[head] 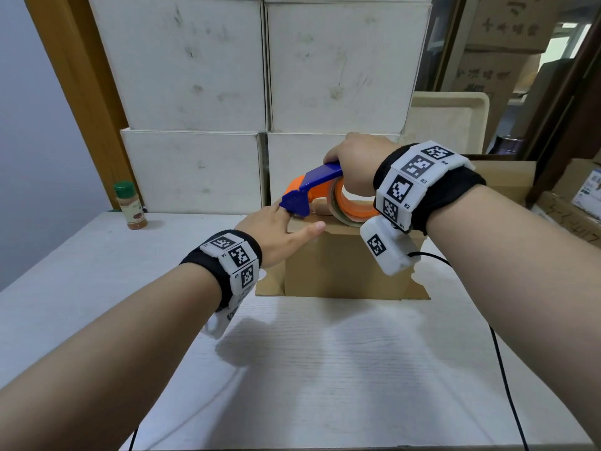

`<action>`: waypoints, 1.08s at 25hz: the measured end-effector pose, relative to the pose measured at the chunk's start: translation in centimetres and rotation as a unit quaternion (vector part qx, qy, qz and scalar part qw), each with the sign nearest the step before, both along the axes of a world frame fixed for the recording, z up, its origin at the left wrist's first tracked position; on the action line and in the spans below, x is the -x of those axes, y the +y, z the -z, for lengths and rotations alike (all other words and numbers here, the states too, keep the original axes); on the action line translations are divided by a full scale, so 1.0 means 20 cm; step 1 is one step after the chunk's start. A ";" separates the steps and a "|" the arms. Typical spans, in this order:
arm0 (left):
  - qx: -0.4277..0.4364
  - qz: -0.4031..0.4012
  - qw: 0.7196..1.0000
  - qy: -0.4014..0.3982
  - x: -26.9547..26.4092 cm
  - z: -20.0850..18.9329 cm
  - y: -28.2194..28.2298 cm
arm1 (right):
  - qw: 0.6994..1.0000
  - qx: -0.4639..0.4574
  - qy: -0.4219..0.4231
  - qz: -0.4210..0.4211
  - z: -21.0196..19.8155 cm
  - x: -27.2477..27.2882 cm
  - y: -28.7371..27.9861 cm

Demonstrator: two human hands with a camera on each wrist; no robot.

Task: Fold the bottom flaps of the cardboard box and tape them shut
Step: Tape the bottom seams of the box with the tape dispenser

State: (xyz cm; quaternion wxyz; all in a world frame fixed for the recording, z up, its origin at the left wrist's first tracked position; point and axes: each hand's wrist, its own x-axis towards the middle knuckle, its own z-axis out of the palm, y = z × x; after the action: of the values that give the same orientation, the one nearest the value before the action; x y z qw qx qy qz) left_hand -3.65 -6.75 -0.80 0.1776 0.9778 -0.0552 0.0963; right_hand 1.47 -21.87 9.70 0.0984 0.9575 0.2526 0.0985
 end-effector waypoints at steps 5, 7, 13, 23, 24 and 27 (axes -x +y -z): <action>-0.198 -0.012 0.980 -0.027 -0.01 -0.05 0.00 | 0.999 0.034 0.012 -0.003 -0.03 0.01 0.00; -0.238 -0.019 0.971 -0.017 0.00 -0.07 -0.01 | 0.999 0.033 0.012 -0.008 -0.03 0.01 -0.01; -0.212 -0.015 0.977 0.017 -0.02 -0.06 0.00 | 1.000 0.021 0.006 -0.012 -0.03 0.02 -0.03; 0.024 -0.009 0.997 0.069 -0.06 0.02 0.01 | 1.000 0.007 0.006 -0.001 -0.02 0.03 -0.02; 0.136 0.004 0.986 0.095 -0.07 0.03 0.00 | 1.000 0.005 0.009 0.002 -0.02 0.03 -0.02; 0.505 0.015 0.857 0.102 -0.08 0.06 -0.02 | 1.000 -0.011 0.008 0.007 -0.01 0.03 -0.02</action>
State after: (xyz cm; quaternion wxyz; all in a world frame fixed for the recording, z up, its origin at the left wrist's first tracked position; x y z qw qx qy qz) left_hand -1.99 -7.22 -1.98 0.6531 0.7573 0.0046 0.0078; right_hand 0.80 -22.21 9.97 0.0869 0.9609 0.2460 0.0926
